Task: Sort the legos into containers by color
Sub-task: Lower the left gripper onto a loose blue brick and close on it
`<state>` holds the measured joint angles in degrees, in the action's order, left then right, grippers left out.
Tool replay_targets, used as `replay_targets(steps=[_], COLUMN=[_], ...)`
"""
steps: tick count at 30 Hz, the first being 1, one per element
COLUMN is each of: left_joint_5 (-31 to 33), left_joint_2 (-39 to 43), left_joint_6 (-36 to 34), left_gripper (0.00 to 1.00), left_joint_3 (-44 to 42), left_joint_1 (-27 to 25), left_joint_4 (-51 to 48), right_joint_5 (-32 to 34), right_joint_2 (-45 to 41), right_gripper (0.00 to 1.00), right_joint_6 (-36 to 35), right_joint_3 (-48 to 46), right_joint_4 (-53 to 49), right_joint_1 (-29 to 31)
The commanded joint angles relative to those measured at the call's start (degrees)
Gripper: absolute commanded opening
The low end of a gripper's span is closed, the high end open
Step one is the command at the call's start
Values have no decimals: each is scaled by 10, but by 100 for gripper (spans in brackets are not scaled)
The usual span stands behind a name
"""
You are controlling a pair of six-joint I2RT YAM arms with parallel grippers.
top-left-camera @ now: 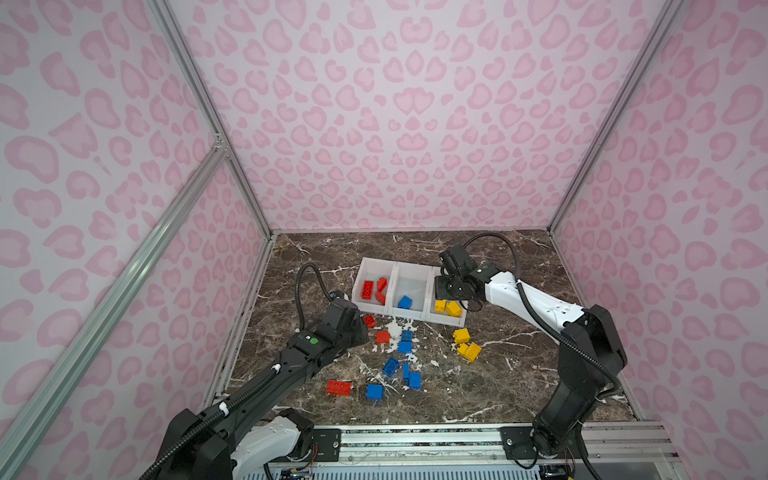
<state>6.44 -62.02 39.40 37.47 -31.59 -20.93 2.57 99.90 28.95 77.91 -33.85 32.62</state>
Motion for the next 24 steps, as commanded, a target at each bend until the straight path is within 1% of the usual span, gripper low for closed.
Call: replay_targets(steps=[1, 7, 20, 24], left_joint_5=[-3, -11, -37, -36], left_joint_2=[-3, -22, -127, -158], left_joint_6=[0, -24, -89, -92], left_gripper=[57, 57, 56, 56], left_joint_3=[0, 5, 45, 52], left_joint_1=[-5, -34, -134, -163], left_joint_4=[5, 9, 8, 12], right_joint_5=[-2, -3, -4, -3], right_joint_2=[-3, -11, -27, -31], right_gripper=[61, 61, 62, 62], right_joint_6=[3, 6, 13, 14], right_joint_3=[-7, -19, -47, -53], right_joint_4=[4, 7, 12, 12], right_joint_1=[1, 0, 0, 0])
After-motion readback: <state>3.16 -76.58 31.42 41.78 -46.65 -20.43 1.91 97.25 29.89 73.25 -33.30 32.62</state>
